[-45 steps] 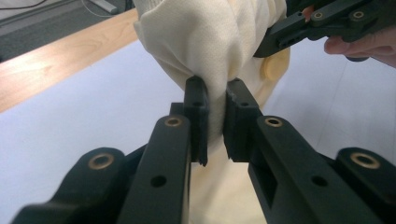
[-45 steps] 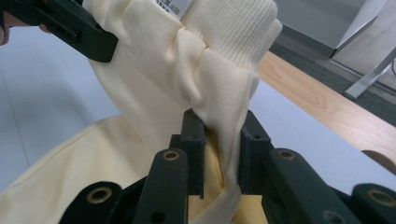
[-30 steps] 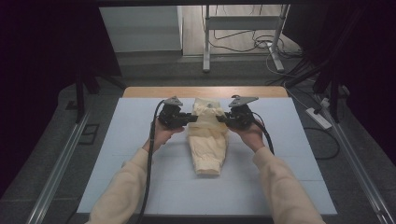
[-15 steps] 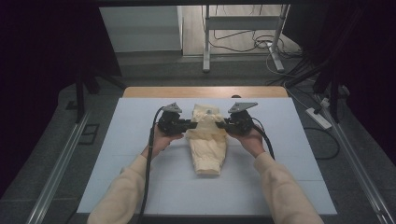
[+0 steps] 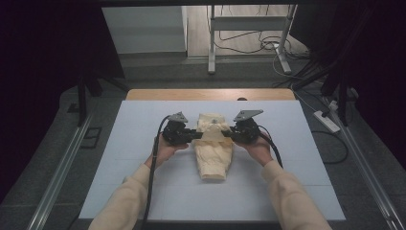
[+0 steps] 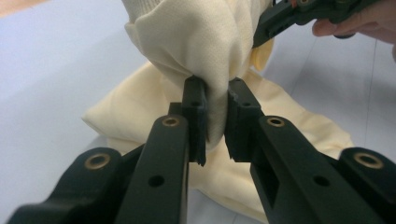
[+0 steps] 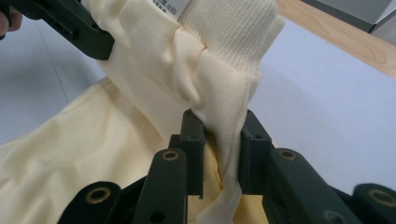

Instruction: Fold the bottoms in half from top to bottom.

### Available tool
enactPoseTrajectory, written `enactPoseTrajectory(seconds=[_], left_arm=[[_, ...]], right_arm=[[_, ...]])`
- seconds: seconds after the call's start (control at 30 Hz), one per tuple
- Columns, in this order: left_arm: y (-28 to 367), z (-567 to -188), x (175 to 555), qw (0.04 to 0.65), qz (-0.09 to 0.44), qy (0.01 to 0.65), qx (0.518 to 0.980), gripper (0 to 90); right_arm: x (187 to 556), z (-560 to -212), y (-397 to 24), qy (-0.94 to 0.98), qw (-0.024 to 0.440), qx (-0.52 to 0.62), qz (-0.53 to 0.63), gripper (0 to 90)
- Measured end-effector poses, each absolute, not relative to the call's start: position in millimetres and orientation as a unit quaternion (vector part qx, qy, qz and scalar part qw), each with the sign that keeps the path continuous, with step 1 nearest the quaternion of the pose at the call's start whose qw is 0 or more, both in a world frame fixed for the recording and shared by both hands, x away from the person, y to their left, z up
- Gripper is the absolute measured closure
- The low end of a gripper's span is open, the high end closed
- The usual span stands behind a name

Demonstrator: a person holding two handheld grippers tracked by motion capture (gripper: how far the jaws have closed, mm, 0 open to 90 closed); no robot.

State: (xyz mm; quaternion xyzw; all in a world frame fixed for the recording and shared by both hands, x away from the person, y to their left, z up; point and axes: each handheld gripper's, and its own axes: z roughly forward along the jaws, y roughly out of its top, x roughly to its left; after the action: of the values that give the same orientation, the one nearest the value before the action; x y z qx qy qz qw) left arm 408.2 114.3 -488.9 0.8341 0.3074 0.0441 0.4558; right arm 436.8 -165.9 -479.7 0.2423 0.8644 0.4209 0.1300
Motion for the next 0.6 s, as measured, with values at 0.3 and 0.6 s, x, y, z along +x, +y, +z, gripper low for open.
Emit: enactPoseTrajectory(seconds=[0.3,0.6], left_arm=[[110.6,-495.2,401.2,0.445,0.039,0.299,0.843,78.4],[109.1,-504.4,390.4,0.433,0.035,0.296,0.851,75.7]], right_arm=[[427.2,-485.1,-169.7,0.871,0.131,0.233,0.412,73.8],[412.4,-493.9,-169.9,0.876,0.137,0.221,0.406,73.1]])
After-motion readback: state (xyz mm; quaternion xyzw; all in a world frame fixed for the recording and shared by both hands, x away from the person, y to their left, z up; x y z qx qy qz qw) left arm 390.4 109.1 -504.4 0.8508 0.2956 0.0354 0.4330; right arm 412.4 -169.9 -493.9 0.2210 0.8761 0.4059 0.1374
